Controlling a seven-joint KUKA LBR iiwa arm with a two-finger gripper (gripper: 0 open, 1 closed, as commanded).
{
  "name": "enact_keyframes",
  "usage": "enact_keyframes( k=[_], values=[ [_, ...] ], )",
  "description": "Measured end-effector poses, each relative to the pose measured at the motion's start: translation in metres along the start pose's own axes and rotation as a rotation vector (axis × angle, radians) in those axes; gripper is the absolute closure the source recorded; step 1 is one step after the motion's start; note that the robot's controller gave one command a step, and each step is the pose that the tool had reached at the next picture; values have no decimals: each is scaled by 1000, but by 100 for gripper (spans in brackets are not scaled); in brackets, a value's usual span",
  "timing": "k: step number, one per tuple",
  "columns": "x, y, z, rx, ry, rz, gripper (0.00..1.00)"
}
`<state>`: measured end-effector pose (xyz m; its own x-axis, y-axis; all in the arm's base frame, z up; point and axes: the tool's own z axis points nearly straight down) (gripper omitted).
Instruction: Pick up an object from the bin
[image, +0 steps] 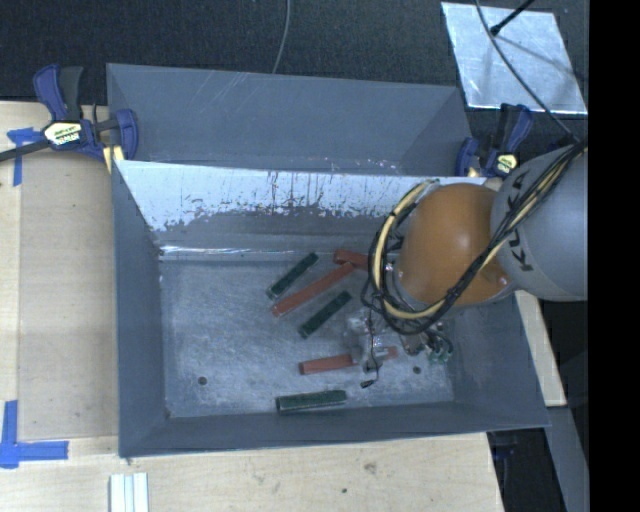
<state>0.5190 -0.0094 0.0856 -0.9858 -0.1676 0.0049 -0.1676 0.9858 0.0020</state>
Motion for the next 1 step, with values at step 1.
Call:
enact_keyframes(
  k=[1],
  values=[
    [0, 13, -20, 2, -14, 151, 100]
  ],
)
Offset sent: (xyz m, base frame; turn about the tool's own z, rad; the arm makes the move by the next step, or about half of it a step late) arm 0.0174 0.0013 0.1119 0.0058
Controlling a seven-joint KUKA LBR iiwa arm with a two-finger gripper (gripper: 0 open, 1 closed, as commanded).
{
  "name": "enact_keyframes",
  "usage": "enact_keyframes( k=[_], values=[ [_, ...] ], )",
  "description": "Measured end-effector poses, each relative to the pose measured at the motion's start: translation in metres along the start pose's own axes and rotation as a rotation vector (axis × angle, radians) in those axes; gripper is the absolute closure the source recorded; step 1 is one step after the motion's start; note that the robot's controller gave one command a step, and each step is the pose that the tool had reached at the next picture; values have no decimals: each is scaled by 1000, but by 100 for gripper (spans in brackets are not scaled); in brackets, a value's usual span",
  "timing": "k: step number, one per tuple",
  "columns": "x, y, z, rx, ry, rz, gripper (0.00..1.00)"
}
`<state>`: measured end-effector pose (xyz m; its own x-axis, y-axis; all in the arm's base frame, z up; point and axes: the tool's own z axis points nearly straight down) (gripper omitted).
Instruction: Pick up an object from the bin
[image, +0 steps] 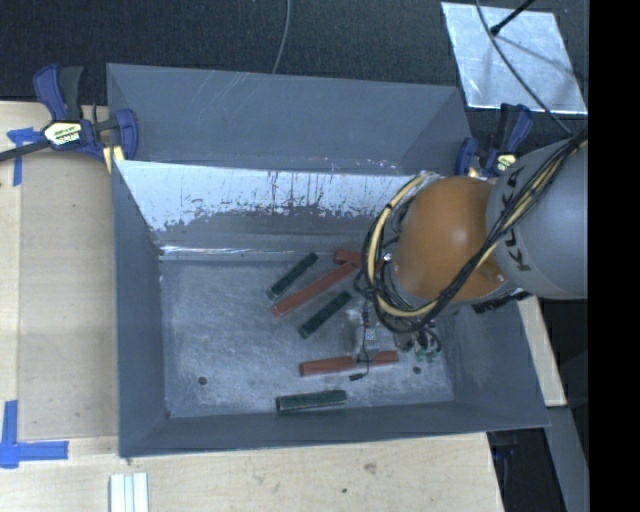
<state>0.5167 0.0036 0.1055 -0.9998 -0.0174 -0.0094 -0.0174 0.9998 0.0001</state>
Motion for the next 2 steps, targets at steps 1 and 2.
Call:
enact_keyframes(
  k=[1, 2],
  values=[
    [-13, -7, -80, 0, 5, -154, 100],
    [-14, -8, -112, 0, 6, -191, 0]
  ],
)
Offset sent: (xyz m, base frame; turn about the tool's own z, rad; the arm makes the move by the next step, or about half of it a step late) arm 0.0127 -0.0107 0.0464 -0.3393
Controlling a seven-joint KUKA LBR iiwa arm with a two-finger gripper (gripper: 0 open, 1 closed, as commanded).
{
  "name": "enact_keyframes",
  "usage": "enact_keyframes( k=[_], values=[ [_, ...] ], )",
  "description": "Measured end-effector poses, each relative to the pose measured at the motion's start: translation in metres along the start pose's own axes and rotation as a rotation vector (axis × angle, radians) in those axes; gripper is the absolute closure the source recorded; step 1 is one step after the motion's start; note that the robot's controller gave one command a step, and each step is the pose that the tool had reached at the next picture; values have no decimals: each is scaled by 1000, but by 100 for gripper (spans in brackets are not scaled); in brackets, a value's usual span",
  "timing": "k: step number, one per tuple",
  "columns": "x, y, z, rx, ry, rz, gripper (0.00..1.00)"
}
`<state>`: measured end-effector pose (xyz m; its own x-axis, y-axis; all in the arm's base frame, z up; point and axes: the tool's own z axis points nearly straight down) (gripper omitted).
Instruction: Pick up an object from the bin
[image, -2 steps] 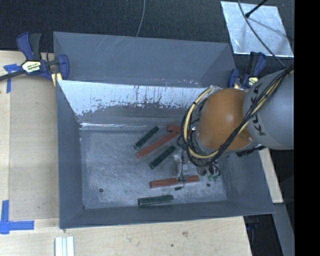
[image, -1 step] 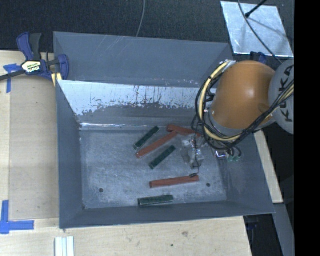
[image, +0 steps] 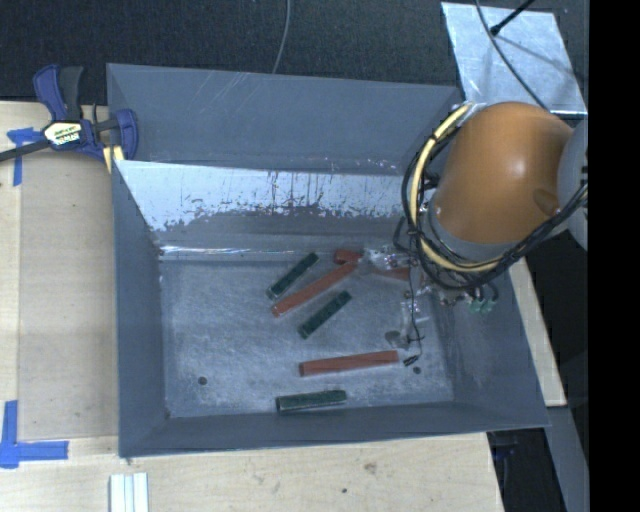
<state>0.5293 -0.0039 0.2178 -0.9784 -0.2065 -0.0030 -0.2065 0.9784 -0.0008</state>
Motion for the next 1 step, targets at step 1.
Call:
enact_keyframes(
  k=[1],
  values=[
    [-12, 0, 55, 2, -9, -23, 0]
  ],
)
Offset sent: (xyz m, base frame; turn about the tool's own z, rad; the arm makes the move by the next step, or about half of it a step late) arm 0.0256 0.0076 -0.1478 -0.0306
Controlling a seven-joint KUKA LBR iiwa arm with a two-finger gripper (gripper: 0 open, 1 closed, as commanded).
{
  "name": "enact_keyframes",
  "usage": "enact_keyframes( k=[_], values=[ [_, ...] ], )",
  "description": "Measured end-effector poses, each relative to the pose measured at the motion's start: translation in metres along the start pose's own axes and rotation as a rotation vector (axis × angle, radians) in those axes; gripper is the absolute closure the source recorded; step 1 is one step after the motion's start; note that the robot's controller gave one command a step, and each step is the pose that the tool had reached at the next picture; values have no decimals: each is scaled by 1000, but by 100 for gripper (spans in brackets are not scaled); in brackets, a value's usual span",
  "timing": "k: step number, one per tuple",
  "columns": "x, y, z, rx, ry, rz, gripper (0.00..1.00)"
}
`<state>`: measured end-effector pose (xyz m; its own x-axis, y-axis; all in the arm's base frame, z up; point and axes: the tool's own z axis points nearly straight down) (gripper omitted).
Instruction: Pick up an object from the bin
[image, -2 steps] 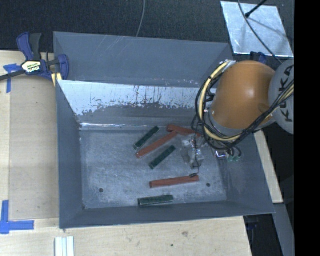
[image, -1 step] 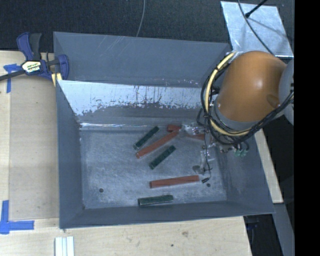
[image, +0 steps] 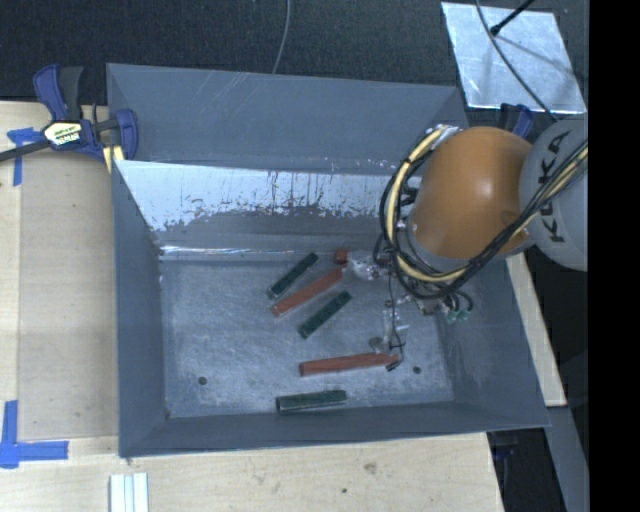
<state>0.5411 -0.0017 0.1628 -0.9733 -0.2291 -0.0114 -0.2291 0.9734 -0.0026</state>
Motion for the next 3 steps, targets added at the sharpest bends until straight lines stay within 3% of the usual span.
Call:
enact_keyframes(
  k=[1, 2, 3],
  values=[
    [-12, 1, 76, -1, 4, -5, 0],
    [-7, 25, 89, -2, 5, 56, 100],
    [-6, 25, 90, -2, 8, 57, 0]
  ],
)
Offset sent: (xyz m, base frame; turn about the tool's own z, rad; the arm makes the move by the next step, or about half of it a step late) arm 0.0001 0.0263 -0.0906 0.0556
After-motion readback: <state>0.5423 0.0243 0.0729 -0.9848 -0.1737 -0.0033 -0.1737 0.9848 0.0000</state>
